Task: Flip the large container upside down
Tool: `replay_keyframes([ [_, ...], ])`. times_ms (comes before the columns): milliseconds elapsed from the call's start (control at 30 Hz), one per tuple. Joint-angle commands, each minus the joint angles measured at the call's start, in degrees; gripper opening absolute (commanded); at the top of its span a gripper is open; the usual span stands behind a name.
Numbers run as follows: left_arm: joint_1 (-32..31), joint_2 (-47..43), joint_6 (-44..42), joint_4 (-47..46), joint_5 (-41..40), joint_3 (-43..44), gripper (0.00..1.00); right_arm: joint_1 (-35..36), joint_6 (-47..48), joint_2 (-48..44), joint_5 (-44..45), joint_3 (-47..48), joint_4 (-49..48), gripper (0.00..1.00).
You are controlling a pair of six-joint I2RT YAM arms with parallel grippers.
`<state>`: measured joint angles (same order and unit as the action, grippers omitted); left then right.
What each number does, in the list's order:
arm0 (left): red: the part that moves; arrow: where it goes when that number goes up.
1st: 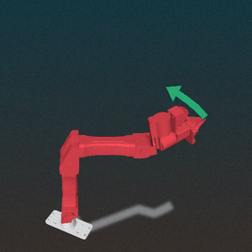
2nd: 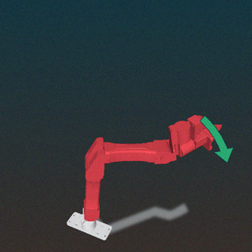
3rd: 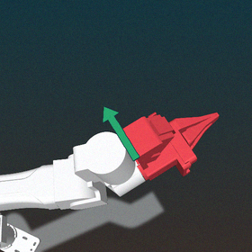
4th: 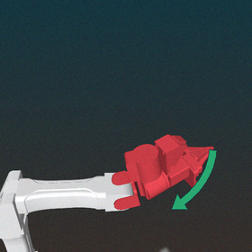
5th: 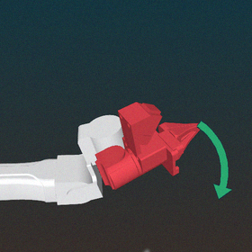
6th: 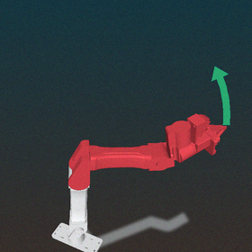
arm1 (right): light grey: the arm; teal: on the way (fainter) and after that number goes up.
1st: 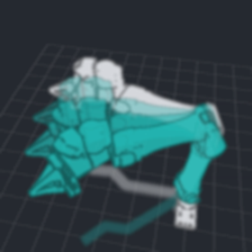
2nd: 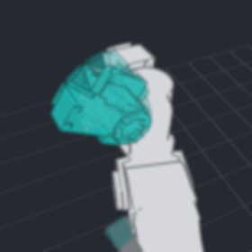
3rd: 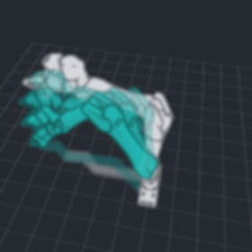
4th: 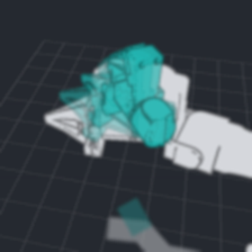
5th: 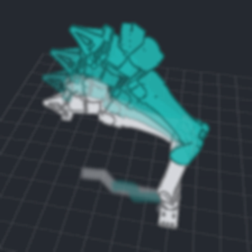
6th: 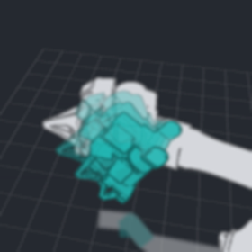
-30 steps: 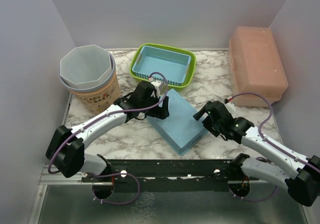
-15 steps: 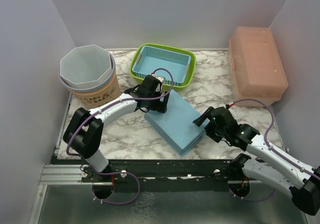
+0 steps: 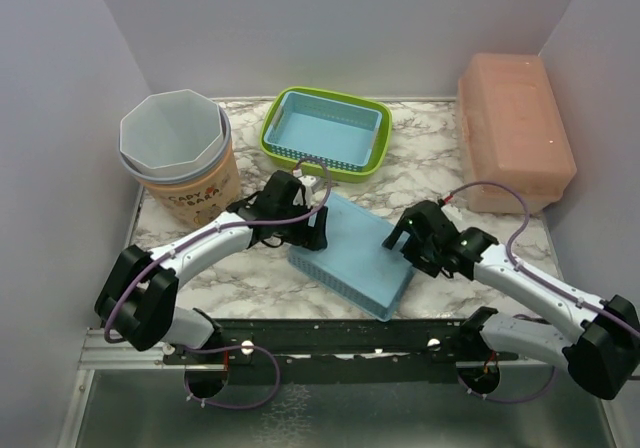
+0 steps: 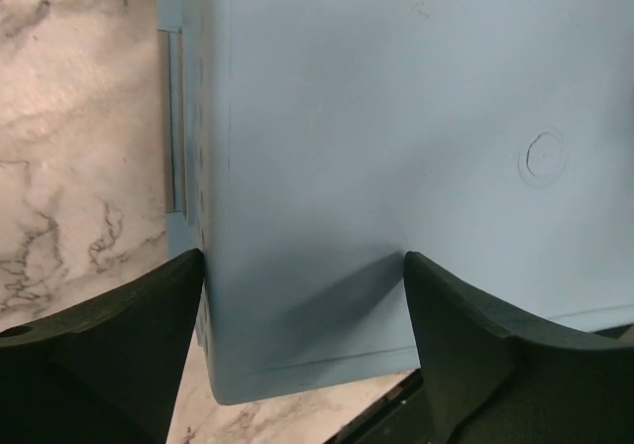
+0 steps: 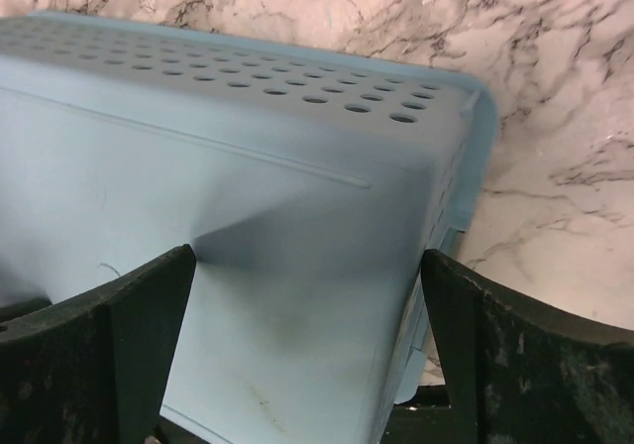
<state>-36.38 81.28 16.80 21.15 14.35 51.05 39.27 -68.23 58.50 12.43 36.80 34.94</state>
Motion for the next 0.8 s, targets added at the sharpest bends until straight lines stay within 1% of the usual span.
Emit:
replay_keyframes([
  [0,-1.31,-4.28,6.66,-2.24,5.8,-4.38,0.82,-0.45,5.24,4.29,4.67,9.12,4.17,1.0],
  [67,-1.59,-6.04,9.41,-3.8,5.66,-5.72,0.82,-0.59,6.68,7.62,6.94,13.14,8.69,1.0],
  [133,-2.04,-7.59,12.4,-6.05,5.62,-7.22,0.82,-0.64,8.25,9.7,7.06,15.2,10.22,1.0],
  [233,-3.21,-9.36,15.98,-11.41,9.56,-9.61,0.82,-0.68,9.82,11.12,6.31,15.5,10.05,1.0],
  [367,-7.01,-8.88,17.96,-13.63,9.51,-10.27,0.82,-0.68,9.33,11.34,8.33,15.05,12.11,1.0],
  [533,-13.06,-7.87,21.41,-17.27,7.56,-11.61,0.82,-0.75,13.33,11.29,11.31,16.24,13.54,1.0],
  [633,-13.72,-11.18,27.35,-21.8,4.38,-15.45,0.82,-0.77,13.18,12.83,15.91,18.87,19.02,1.0],
  [700,-13.81,-12.82,31.75,-28.17,3.67,-18.71,0.82,-0.85,14.44,13.27,16.65,19.21,19.43,1.0],
  [767,-13.96,-13.68,33.87,-30.44,2.21,-19.34,0.82,-0.86,14.39,13.39,17.06,19.35,19.98,1.0],
])
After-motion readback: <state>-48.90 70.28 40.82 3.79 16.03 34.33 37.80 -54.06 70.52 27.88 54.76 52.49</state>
